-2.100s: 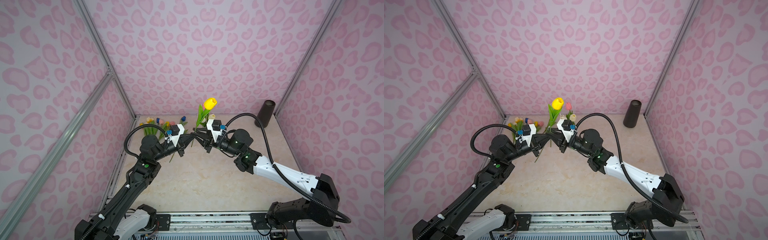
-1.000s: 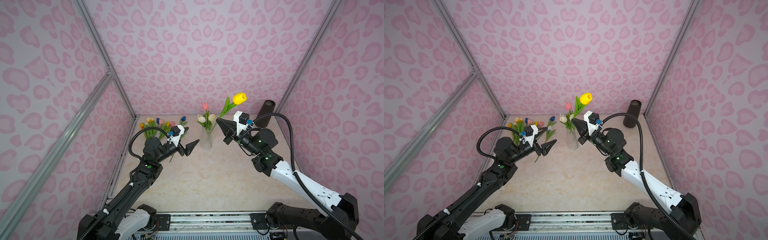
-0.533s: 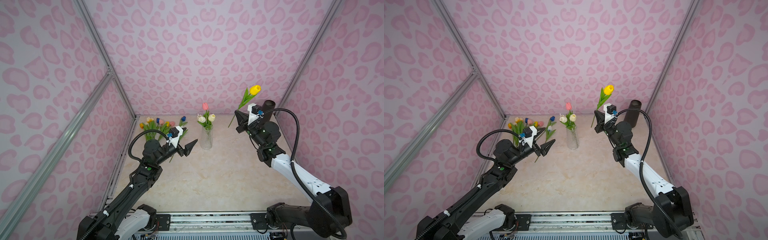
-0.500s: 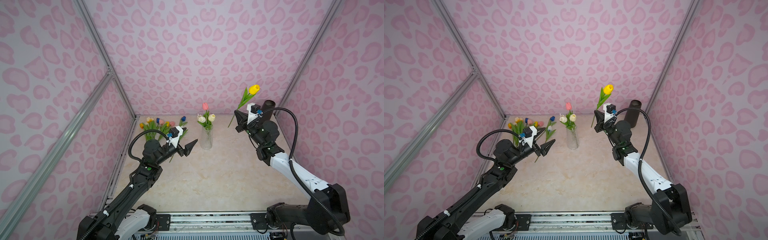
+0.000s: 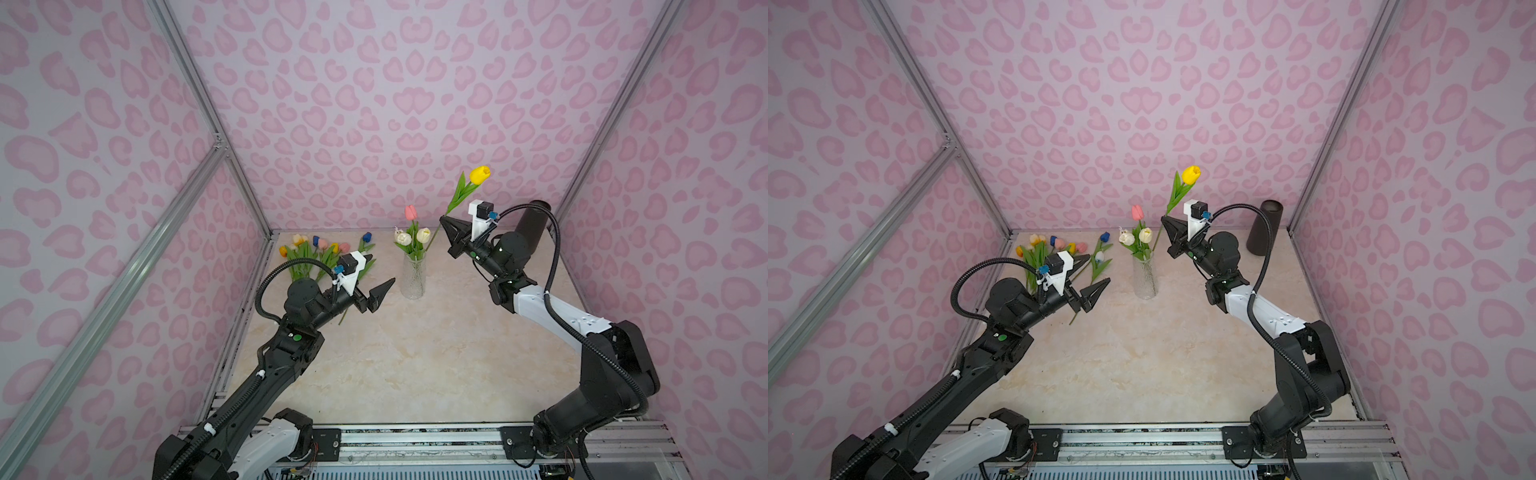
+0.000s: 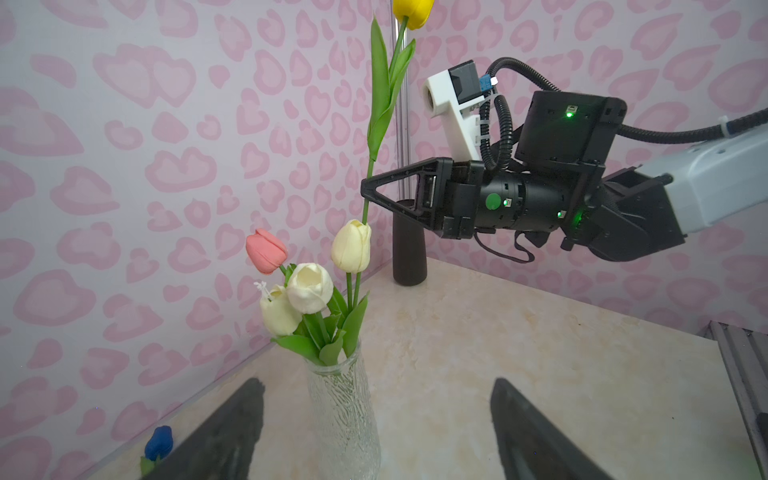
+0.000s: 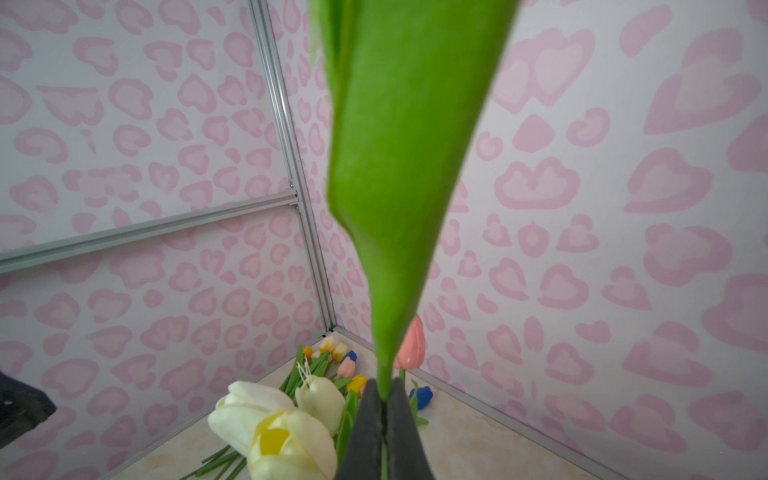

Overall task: Arrange the flowers into the vase
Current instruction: 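Lower the yellow tulip stem into the glass vase with the right gripper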

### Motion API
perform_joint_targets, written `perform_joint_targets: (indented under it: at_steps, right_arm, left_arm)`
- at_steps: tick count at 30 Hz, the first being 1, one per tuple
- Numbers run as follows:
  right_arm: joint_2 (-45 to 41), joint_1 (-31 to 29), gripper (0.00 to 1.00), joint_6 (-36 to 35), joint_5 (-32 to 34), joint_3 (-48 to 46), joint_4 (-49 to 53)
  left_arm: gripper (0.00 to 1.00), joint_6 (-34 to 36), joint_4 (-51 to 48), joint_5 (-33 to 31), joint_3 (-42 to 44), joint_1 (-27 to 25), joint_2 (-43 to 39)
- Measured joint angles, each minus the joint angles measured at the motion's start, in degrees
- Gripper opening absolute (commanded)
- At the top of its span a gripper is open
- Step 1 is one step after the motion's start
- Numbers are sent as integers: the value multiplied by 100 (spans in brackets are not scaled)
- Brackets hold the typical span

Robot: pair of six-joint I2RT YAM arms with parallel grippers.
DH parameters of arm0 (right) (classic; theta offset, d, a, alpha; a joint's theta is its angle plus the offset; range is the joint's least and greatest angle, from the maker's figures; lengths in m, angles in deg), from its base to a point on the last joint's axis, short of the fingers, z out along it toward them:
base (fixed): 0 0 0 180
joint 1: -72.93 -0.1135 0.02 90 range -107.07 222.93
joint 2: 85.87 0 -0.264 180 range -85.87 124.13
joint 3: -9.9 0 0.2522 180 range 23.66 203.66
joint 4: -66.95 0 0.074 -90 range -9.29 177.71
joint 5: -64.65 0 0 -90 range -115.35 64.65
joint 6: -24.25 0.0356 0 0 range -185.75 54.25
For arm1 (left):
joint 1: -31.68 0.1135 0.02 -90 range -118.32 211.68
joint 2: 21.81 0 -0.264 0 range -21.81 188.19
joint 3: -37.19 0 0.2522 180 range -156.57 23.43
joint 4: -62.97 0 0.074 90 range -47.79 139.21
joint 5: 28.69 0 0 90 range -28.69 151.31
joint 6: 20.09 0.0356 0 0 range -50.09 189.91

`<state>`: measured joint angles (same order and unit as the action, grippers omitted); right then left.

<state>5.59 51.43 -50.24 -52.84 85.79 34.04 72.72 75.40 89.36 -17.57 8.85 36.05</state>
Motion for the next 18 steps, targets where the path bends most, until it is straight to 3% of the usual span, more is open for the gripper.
perform_joint_targets:
  at_steps: [18]
  right_arm:
    - [514, -138, 0, -319, 50, -229, -452]
  left_arm:
    - [87, 17, -85, 0, -114, 0, 79]
